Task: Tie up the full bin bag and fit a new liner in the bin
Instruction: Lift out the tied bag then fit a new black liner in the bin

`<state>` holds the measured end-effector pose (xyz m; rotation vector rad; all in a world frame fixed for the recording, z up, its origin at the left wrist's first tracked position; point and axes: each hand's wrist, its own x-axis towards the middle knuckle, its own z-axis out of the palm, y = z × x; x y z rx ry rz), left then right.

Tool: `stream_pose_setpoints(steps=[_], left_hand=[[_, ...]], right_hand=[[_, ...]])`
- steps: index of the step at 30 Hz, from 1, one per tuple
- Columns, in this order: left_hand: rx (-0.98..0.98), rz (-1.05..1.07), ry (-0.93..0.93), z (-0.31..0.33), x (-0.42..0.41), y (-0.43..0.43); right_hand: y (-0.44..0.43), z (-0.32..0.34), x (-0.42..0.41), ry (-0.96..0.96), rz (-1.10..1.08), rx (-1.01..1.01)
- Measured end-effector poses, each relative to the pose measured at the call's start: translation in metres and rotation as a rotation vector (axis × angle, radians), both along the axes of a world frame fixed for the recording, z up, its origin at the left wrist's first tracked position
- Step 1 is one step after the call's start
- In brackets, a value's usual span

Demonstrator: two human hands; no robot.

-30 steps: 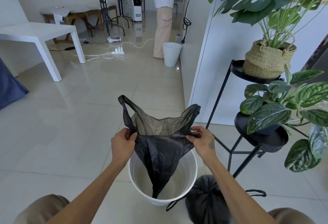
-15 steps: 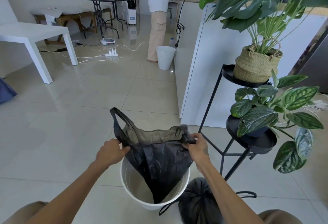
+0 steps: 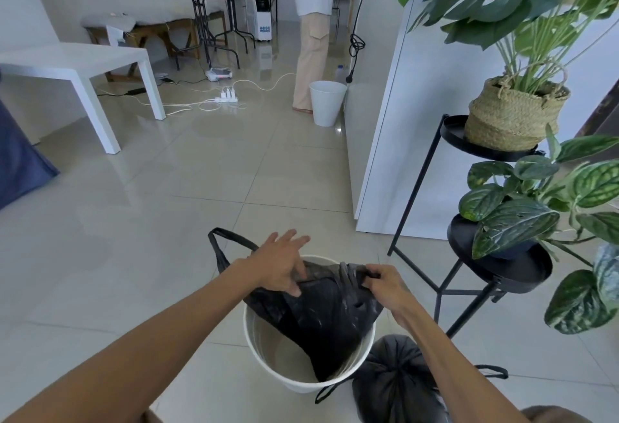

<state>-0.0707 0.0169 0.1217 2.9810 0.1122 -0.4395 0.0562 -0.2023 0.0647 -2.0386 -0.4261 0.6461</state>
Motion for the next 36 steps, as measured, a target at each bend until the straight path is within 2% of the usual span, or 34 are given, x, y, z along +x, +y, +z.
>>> stream_pose_setpoints(steps=[2, 5, 8, 12, 14, 18, 20, 24, 28, 31, 36], left_hand=[[-0.002, -0.015, 0.049, -0.018, 0.000, 0.006], [-0.140, 0.015, -0.027, -0.028, -0.004, -0.003], [-0.208, 0.028, -0.097, -0.036, -0.004, -0.017], [-0.124, 0.021, -0.048, -0.050, -0.005, -0.033], [-0.118, 0.087, -0.069, -0.058, -0.003, -0.034], [-0.167, 0.307, -0.178, -0.053, -0.001, -0.032], [-0.193, 0.412, -0.161, -0.049, 0.000, -0.032], [-0.292, 0.543, -0.162, -0.048, 0.001, -0.033], [-0.544, 0.589, -0.017, -0.039, 0.005, -0.031], [-0.748, 0.562, 0.071, -0.022, 0.001, -0.032], [-1.226, 0.774, 0.063, -0.017, -0.004, -0.026]], right_hand=[[-0.007, 0.007, 0.008, 0.031, 0.083, -0.037], [-0.011, 0.017, 0.017, 0.070, 0.196, -0.095], [-0.003, 0.016, 0.023, 0.050, 0.144, -0.108], [0.013, 0.009, 0.014, 0.063, 0.047, -0.055], [0.015, 0.006, 0.010, -0.001, -0.092, -0.045], [0.007, -0.001, -0.021, -0.247, -0.472, 0.056], [0.004, -0.004, -0.045, -0.244, -0.531, 0.116], [0.010, -0.023, -0.068, -0.091, -0.300, 0.137], [0.020, -0.022, -0.068, 0.180, -0.060, 0.204], [0.024, -0.021, -0.064, 0.372, -0.034, 0.258], [0.039, -0.025, -0.078, 0.328, -0.102, 0.308]])
